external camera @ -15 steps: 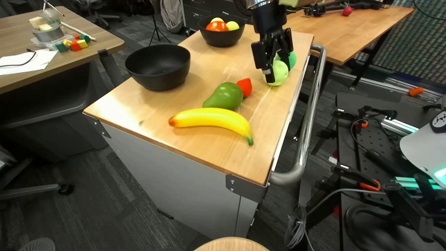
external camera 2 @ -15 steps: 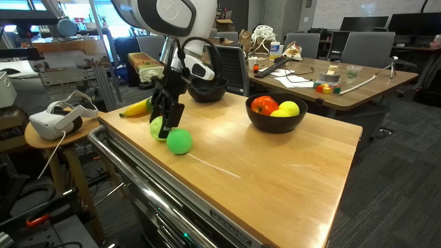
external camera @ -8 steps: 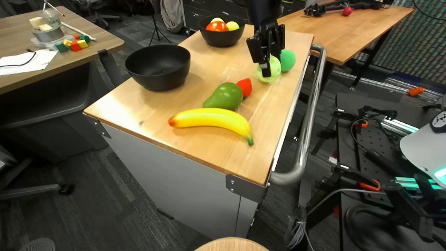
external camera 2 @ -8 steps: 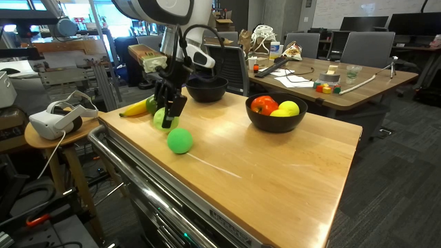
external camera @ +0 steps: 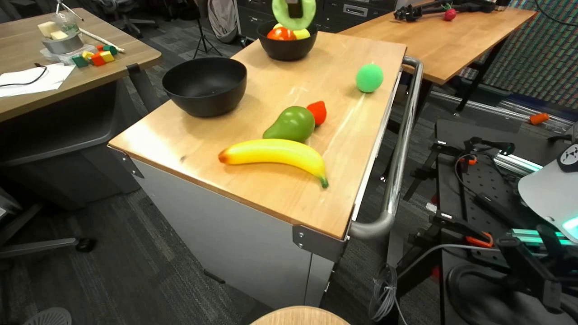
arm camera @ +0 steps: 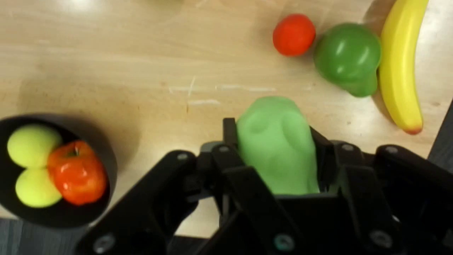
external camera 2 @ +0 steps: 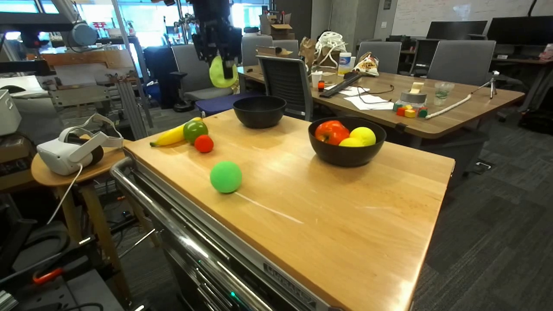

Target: Pick up the fruit toys from the top of the cabinet and put them in the two black bowls.

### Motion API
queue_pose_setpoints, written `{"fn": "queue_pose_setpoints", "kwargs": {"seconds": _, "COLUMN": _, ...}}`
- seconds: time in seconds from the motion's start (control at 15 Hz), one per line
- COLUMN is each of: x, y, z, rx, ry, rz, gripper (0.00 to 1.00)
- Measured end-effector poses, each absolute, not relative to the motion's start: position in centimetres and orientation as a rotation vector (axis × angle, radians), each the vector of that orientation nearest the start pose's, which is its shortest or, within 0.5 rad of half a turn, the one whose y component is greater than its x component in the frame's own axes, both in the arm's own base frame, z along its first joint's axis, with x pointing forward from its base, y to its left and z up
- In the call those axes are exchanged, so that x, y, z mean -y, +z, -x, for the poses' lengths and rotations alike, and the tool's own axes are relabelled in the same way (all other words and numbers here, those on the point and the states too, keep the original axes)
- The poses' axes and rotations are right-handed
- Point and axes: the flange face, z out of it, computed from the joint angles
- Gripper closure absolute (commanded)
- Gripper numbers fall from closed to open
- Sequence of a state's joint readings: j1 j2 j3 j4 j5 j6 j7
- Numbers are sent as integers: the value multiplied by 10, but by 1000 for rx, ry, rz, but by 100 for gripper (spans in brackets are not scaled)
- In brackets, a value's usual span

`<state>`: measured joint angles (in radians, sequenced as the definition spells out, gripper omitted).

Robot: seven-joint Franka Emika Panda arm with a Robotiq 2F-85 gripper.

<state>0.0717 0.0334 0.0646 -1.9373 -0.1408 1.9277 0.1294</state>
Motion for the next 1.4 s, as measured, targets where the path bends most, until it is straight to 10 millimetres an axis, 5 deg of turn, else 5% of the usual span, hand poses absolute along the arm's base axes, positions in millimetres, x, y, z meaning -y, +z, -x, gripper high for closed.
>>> {"fn": "queue_pose_setpoints", "kwargs": {"seconds": 0.27, "x": -69, "y": 462, "z": -619, "rx": 289, "ry": -294, "rz": 3254, "gripper": 87}}
{"fn": "queue_pose_setpoints", "kwargs": {"seconds": 0.47, "x": -62, "y": 434, "z": -666, "rx": 392, "ry": -503, "rz": 3180, "gripper": 89}}
{"fn": "queue_pose_setpoints", "kwargs": {"seconds": 0.73, "x": -60, "y": 383, "z": -700, "rx": 452, "ry": -502, "rz": 3098, "gripper": 91}}
{"fn": "queue_pose_setpoints", "kwargs": {"seconds": 0.8, "x": -60, "y": 374, "z": -704, "rx": 458, "ry": -487, "rz": 3090, "gripper": 87}}
{"fn": "queue_pose_setpoints", "kwargs": {"seconds": 0.87, "x": -61, "y": 367, "z": -708, "rx": 455, "ry": -477, "rz": 3086, "gripper": 56}}
{"fn": "queue_pose_setpoints", "kwargs": {"seconds": 1.0, "x": -61, "y": 360, "z": -712, "rx": 440, "ry": -460, "rz": 3078, "gripper": 52}}
{"fn": "queue_pose_setpoints", "kwargs": {"seconds": 1.13, "x": -62, "y": 364, "z": -714, "rx": 430, "ry": -427, "rz": 3074, "gripper": 36}}
{"fn": "queue_pose_setpoints", "kwargs": {"seconds": 1.4, "x": -64, "y": 400, "z": -707, "rx": 403, "ry": -174, "rz": 3055, "gripper": 5}}
